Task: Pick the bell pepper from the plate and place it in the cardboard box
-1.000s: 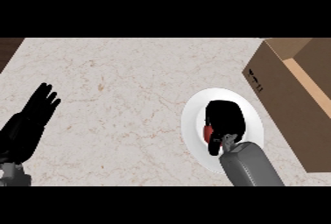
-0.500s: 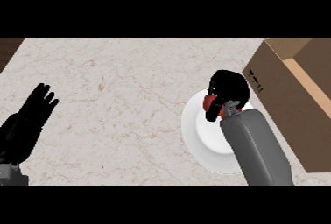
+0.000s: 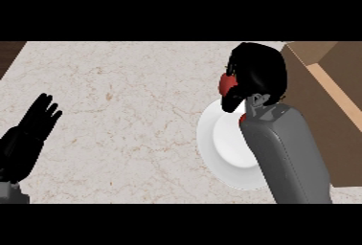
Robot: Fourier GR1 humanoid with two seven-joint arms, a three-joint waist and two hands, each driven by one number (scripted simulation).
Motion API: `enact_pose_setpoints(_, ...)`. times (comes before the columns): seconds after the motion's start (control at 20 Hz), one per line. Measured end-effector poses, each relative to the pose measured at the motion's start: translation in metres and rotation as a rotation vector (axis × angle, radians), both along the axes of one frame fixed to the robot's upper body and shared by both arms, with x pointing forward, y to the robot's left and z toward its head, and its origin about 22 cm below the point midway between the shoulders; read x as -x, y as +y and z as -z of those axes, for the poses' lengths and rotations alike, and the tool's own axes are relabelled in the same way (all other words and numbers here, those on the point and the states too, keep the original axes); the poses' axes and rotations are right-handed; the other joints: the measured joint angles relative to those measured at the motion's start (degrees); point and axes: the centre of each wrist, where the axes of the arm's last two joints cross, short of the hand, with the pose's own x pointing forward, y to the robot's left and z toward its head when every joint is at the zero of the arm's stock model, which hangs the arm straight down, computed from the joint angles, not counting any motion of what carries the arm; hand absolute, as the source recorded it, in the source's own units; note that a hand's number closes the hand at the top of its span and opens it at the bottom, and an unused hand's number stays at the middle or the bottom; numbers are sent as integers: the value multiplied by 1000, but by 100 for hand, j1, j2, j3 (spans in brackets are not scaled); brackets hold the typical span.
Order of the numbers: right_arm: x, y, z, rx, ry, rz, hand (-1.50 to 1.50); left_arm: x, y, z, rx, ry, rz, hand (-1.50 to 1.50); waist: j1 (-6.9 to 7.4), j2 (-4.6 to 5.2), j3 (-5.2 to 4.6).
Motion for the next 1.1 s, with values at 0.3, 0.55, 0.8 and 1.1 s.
enact_pose_setpoints(0.3, 14, 0, -61, 7, -208, 109, 150, 0, -5, 4, 0, 6, 3, 0, -7, -3, -2)
enact_pose_setpoints(0.55, 17, -25, -84, 6, -290, 217, 150, -4, -8, -5, 1, -2, 1, 0, -7, 4, 0)
enact_pose_setpoints(0.8, 13, -67, -99, 10, -307, 301, 150, -4, -11, -3, 2, -3, 3, 0, -1, 11, 1)
enact_pose_setpoints(1.1, 4, -106, -92, 47, -267, 339, 150, -7, -7, 2, 3, -9, 5, 0, 10, 21, 2)
